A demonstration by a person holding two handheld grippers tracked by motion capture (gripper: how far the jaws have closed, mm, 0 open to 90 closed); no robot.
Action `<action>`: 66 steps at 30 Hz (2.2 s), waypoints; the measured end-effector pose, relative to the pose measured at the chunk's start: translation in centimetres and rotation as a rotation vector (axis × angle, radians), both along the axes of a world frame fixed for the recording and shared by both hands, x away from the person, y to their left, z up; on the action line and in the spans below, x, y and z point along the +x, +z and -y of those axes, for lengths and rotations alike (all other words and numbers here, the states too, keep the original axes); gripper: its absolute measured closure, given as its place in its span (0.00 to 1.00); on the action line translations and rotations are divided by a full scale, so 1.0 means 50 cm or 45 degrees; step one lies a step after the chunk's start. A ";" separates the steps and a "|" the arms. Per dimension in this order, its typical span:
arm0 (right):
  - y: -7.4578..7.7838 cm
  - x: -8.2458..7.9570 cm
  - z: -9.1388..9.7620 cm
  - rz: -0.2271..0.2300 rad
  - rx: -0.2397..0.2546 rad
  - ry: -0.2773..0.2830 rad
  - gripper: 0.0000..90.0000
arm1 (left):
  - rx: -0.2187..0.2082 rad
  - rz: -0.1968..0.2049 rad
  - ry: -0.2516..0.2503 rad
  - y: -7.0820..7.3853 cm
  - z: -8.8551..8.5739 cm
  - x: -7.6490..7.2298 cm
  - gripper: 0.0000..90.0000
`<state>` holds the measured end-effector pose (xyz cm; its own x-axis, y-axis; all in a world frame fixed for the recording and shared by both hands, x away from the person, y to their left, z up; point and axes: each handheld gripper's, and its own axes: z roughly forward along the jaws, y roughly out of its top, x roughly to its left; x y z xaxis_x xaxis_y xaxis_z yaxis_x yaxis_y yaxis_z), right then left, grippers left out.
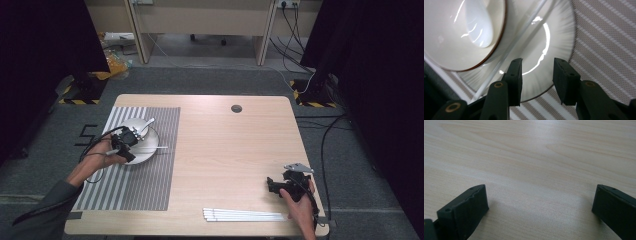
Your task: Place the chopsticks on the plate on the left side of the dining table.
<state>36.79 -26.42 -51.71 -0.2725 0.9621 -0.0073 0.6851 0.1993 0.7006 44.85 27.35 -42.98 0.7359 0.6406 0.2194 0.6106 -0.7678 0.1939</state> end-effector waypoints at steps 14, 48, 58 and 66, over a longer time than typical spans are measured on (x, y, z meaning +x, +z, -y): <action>0.000 0.000 0.000 0.000 0.000 0.000 0.00 | -0.145 -0.042 -0.215 0.002 0.119 -0.051 0.62; 0.000 0.000 0.000 0.003 -0.002 0.005 0.00 | -0.227 -0.194 -0.691 -0.036 0.408 -0.164 0.62; 0.000 0.000 0.000 0.004 -0.002 0.005 0.00 | -0.212 -0.237 -0.758 -0.053 0.441 -0.187 0.62; 0.000 0.000 0.000 0.003 -0.002 0.005 0.00 | -0.189 -0.259 -0.788 -0.067 0.460 -0.191 0.64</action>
